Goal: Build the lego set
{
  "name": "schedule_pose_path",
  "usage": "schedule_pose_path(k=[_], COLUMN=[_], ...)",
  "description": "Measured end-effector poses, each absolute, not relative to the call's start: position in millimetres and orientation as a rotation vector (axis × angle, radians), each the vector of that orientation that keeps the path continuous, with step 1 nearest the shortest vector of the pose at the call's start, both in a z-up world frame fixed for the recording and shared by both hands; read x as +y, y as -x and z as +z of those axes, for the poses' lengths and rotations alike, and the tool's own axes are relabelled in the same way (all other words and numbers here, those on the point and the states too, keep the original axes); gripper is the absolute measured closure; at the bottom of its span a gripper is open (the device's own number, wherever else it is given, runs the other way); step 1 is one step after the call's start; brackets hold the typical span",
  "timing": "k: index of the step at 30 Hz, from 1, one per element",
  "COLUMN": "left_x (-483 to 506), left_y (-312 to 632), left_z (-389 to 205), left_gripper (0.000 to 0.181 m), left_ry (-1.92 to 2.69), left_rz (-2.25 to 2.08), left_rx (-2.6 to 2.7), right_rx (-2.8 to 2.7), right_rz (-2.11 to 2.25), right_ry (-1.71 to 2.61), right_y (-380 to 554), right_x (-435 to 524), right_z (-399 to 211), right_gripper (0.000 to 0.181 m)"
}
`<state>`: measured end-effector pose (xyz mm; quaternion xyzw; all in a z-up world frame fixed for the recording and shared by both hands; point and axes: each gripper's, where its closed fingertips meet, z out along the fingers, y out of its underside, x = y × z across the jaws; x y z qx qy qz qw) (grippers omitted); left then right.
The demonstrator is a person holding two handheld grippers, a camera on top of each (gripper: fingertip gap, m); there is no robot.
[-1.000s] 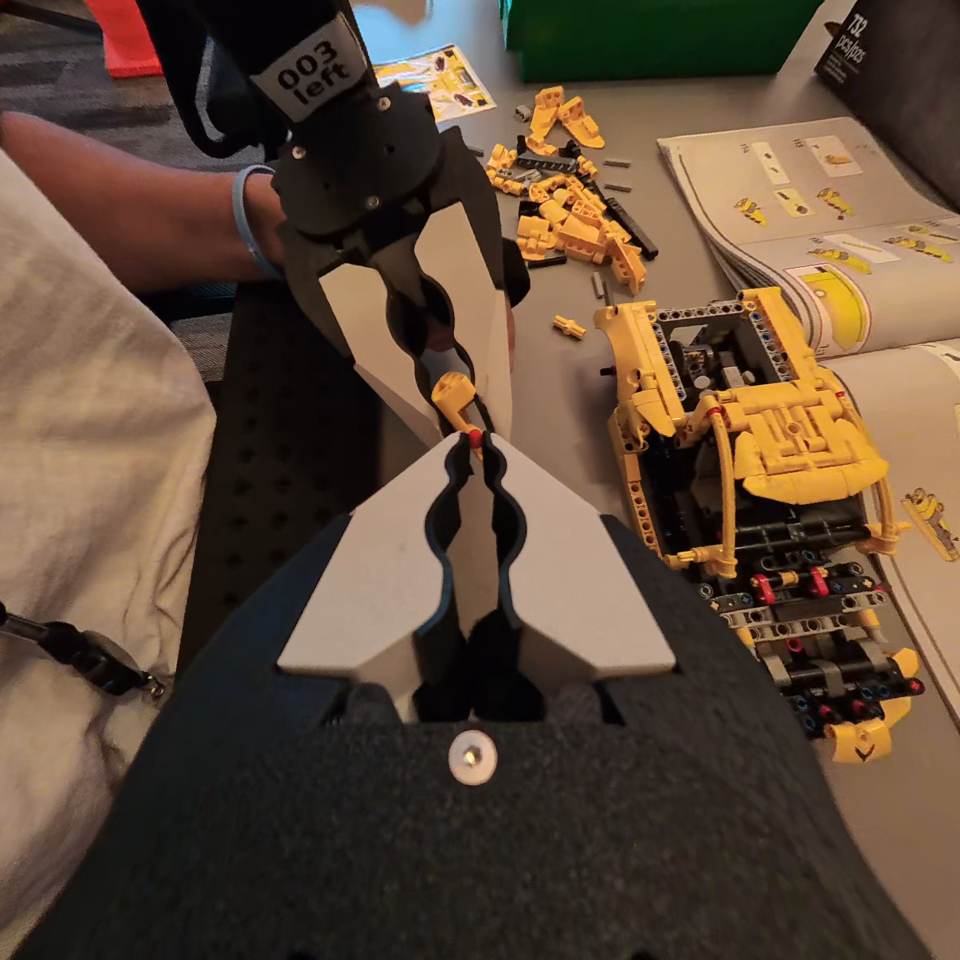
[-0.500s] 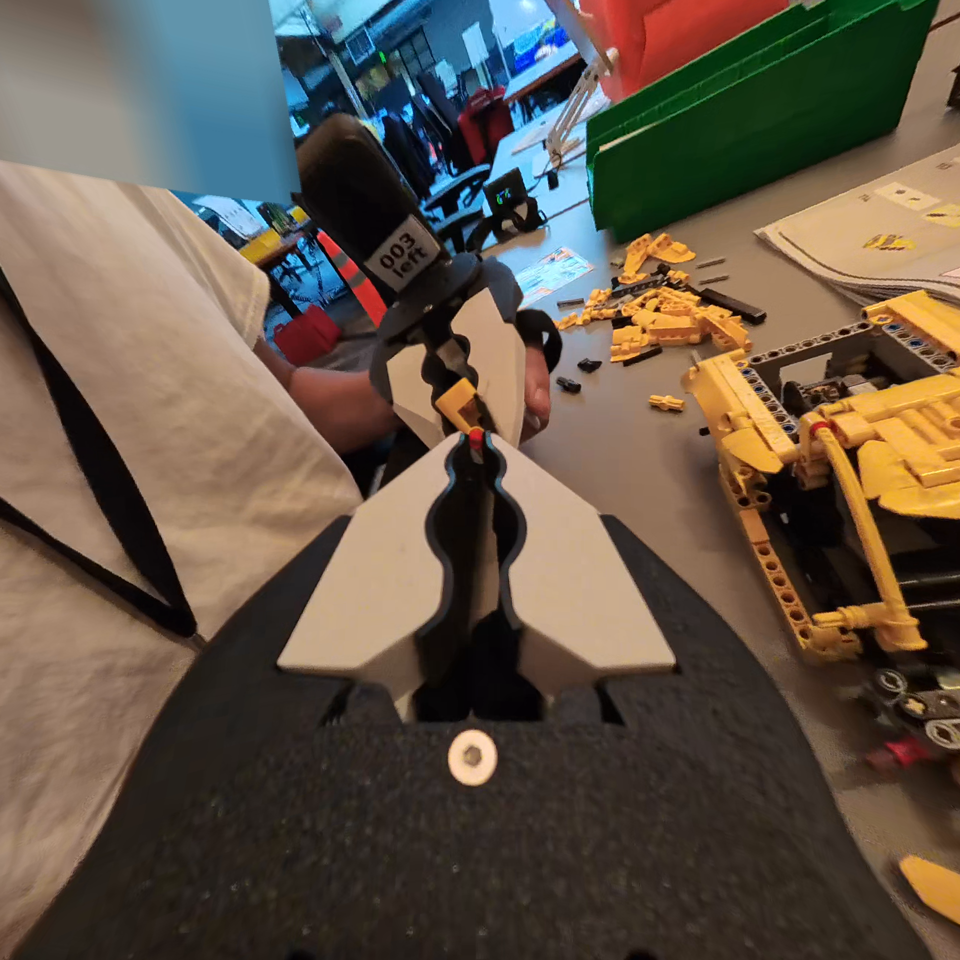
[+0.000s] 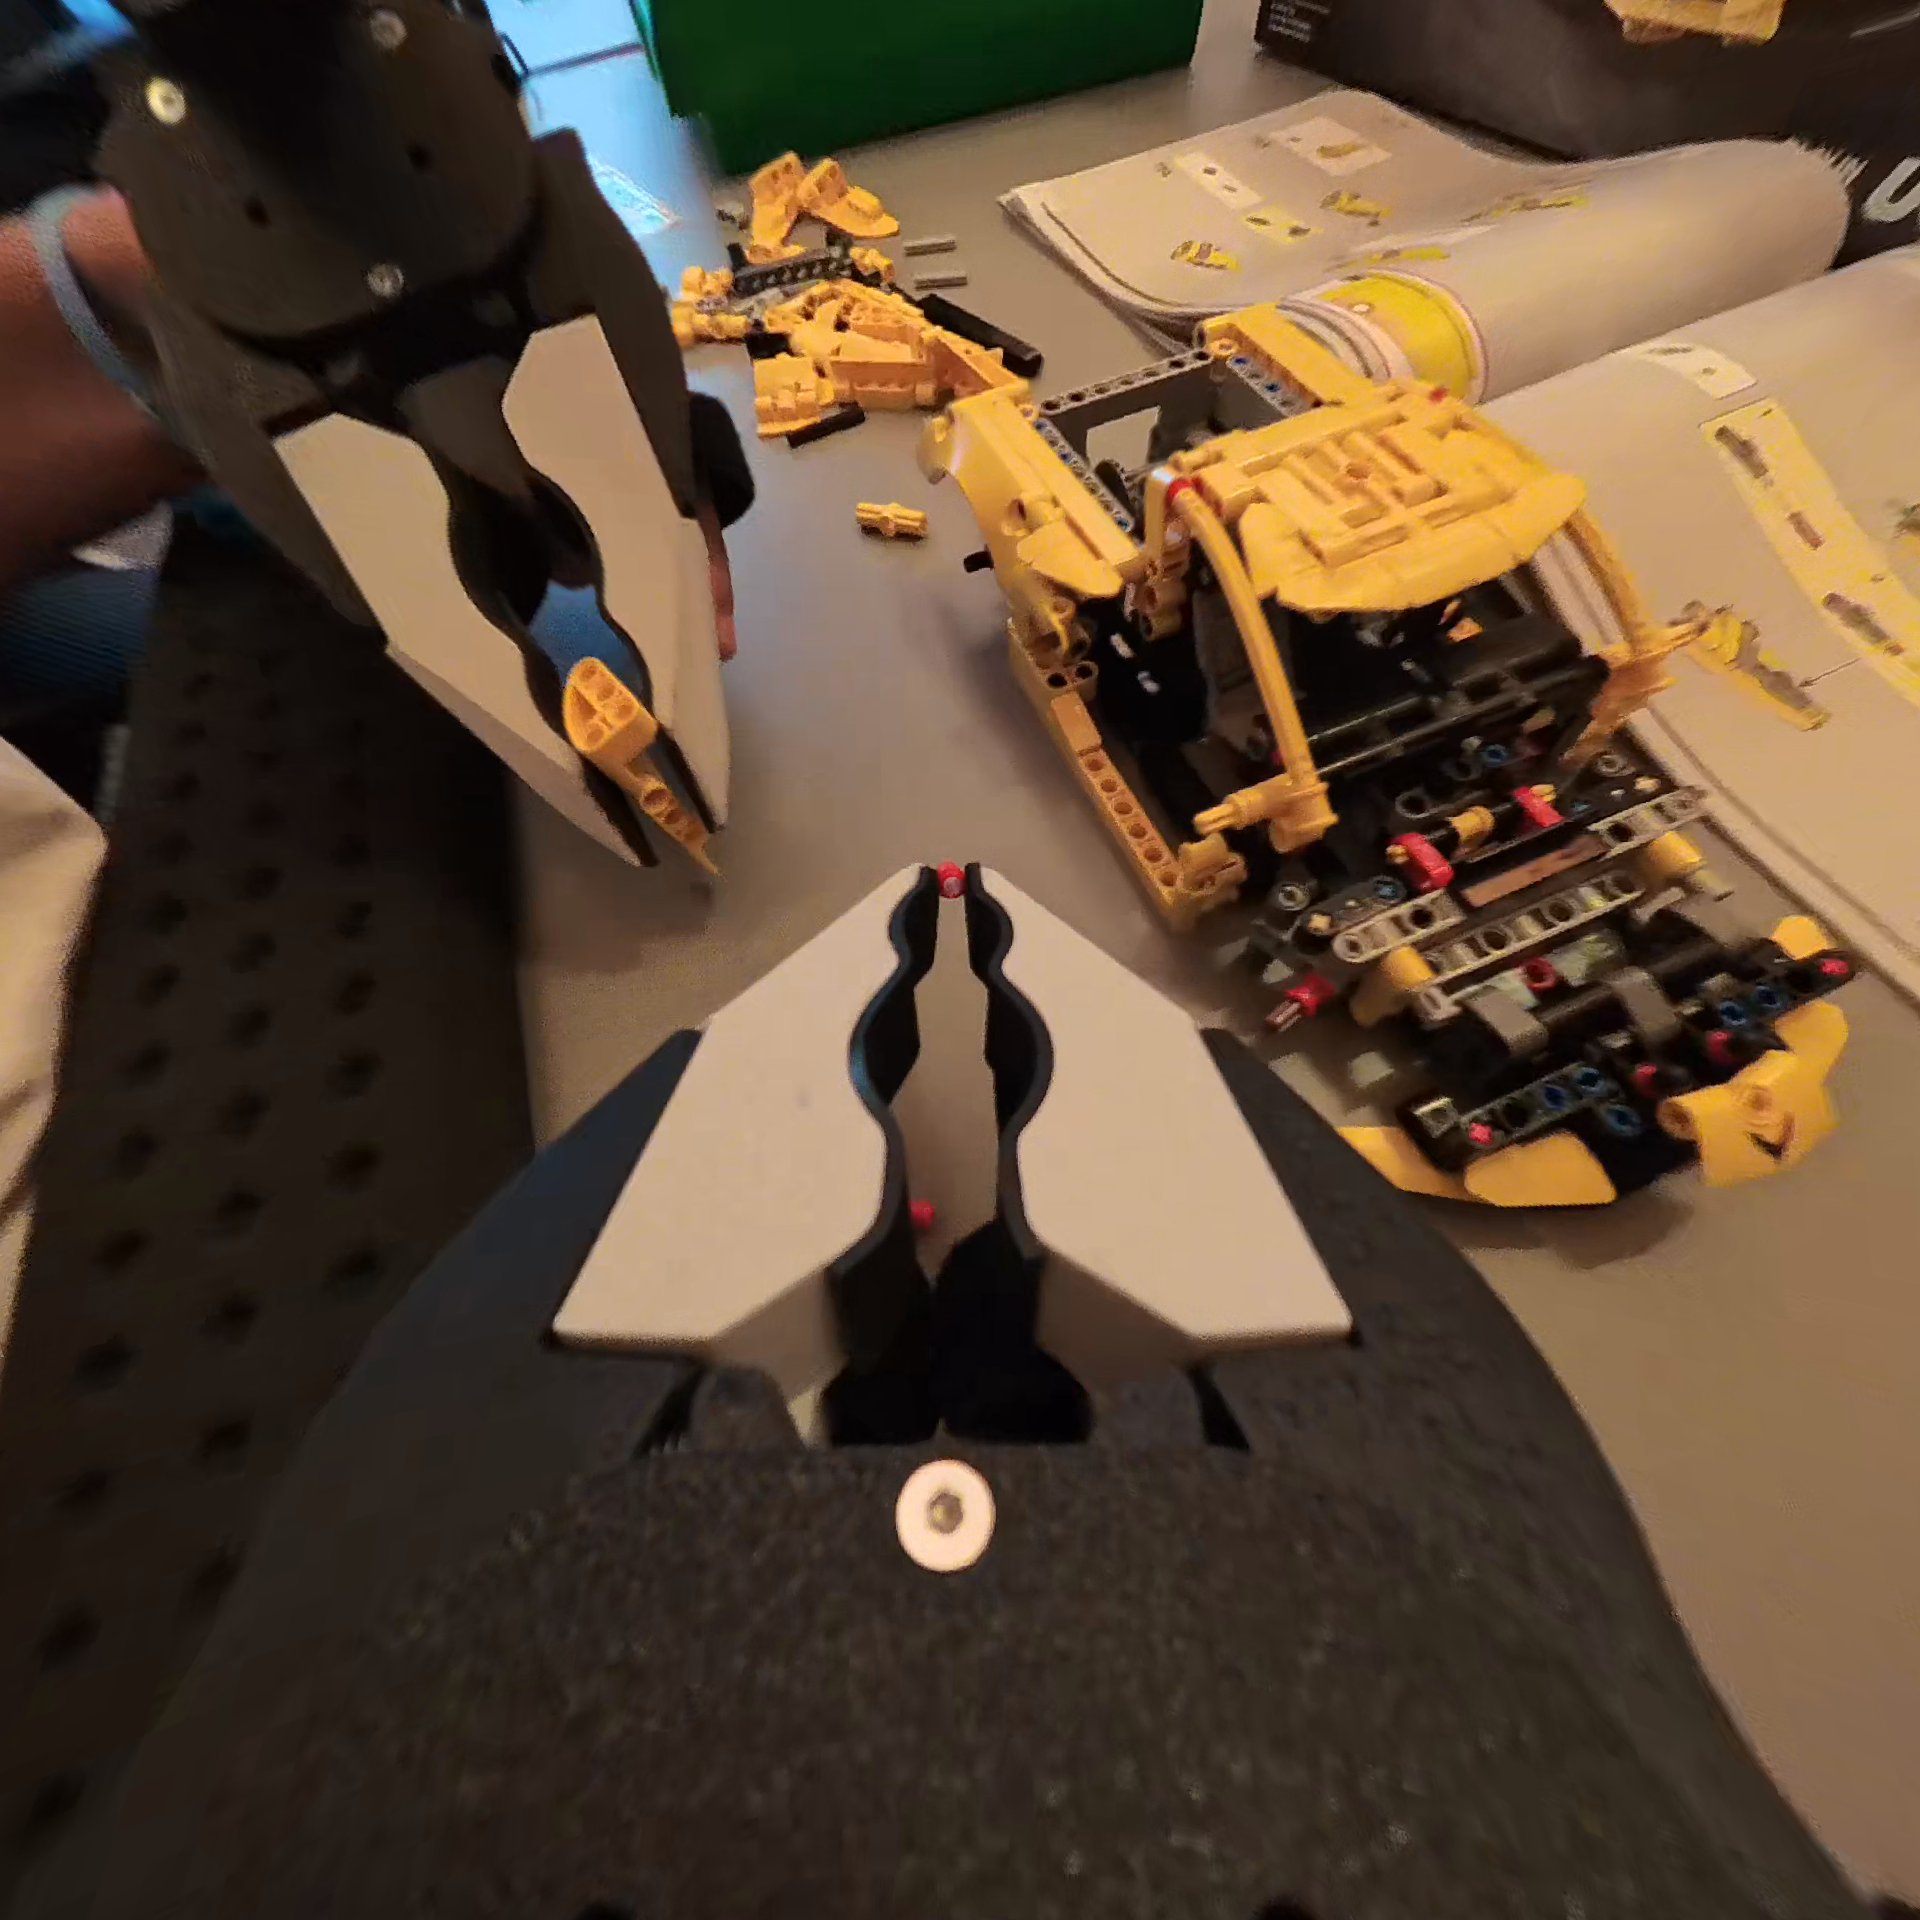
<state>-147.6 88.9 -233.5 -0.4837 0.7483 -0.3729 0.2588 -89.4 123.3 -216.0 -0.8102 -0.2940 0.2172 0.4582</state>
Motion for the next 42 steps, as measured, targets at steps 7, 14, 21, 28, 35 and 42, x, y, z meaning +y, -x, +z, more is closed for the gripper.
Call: schedule_pose_path(k=[7,14,21,28,35,42], left_x=[102.0,110.5,116.0,117.6,118.1,100.5], left_y=[168.4,177.9,199.0,197.5,172.3,151.8], left_z=[-252.2,-252.8,-255.3,-259.6,-259.1,-202.6], left_gripper=[0.157,0.166,0.159,0.165,0.167,0.171], left_ry=[1.412,1.413,1.378,1.327,1.453,1.461], left_rz=[-0.88,-0.807,-0.716,-0.765,-0.823,-1.246], left_rx=[2.095,2.066,2.133,2.188,2.048,1.632], right_rx=[-0.764,-0.767,-0.764,-0.818,-0.913,-0.86], right_rz=[0.489,0.501,0.54,0.568,0.582,0.638], right_ry=[1.985,1.964,1.956,1.981,1.965,1.875], right_y=[84.6,84.0,86.2,95.0,122.3,137.4], right_x=[117.5,114.5,112.3,107.5,104.5,108.8], right_z=[-218.3,-214.2,-212.4,-220.6,-221.8,-199.2], right_gripper=[0.178,0.178,0.177,0.178,0.177,0.178])
